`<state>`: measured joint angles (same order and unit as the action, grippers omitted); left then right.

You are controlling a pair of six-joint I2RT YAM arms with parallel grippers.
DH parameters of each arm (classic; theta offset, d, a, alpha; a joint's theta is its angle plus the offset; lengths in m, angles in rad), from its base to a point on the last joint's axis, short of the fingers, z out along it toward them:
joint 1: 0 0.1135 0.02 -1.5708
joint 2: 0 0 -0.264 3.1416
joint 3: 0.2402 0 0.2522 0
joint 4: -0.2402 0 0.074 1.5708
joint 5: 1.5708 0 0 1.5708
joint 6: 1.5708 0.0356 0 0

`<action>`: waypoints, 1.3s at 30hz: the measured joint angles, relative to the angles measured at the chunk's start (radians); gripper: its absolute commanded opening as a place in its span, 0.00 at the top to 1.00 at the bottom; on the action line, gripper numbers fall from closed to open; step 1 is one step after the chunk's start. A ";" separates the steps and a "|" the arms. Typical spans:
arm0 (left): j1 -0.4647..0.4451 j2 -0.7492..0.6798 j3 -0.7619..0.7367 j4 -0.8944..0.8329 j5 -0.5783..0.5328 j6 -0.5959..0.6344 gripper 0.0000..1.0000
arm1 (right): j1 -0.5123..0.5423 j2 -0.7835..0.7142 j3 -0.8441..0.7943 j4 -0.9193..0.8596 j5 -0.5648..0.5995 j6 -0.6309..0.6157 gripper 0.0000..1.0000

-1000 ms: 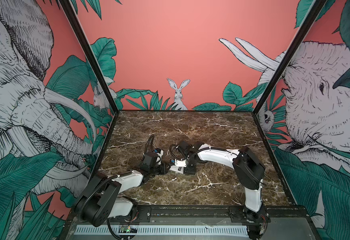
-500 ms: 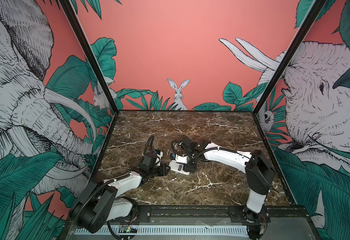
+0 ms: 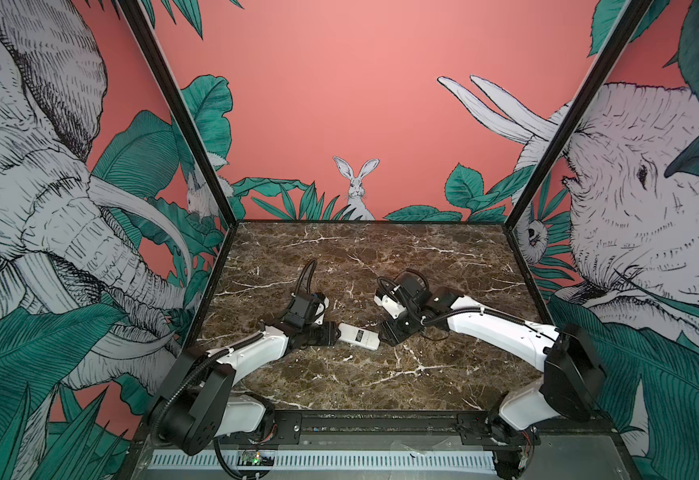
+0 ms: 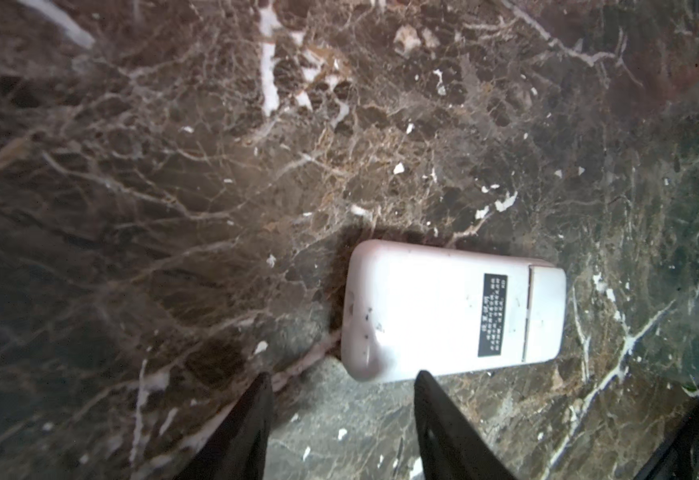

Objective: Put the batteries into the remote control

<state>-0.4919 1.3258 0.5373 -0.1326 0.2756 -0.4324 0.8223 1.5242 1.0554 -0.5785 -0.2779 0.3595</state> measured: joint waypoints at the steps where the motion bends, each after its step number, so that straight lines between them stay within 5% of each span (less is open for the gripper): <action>1: 0.002 0.012 0.006 -0.002 0.000 0.008 0.44 | 0.000 0.000 -0.019 0.019 -0.010 0.033 0.40; 15: 0.011 0.087 0.048 0.015 0.018 0.057 0.46 | -0.001 0.068 -0.121 0.290 -0.042 0.370 0.43; 39: 0.015 0.129 0.035 0.110 0.121 0.061 0.54 | -0.018 0.188 -0.123 0.338 -0.030 0.453 0.58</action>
<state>-0.4767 1.4551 0.5728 -0.0227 0.3969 -0.3710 0.8040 1.7123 0.9321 -0.2405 -0.3080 0.8127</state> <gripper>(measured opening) 0.463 0.428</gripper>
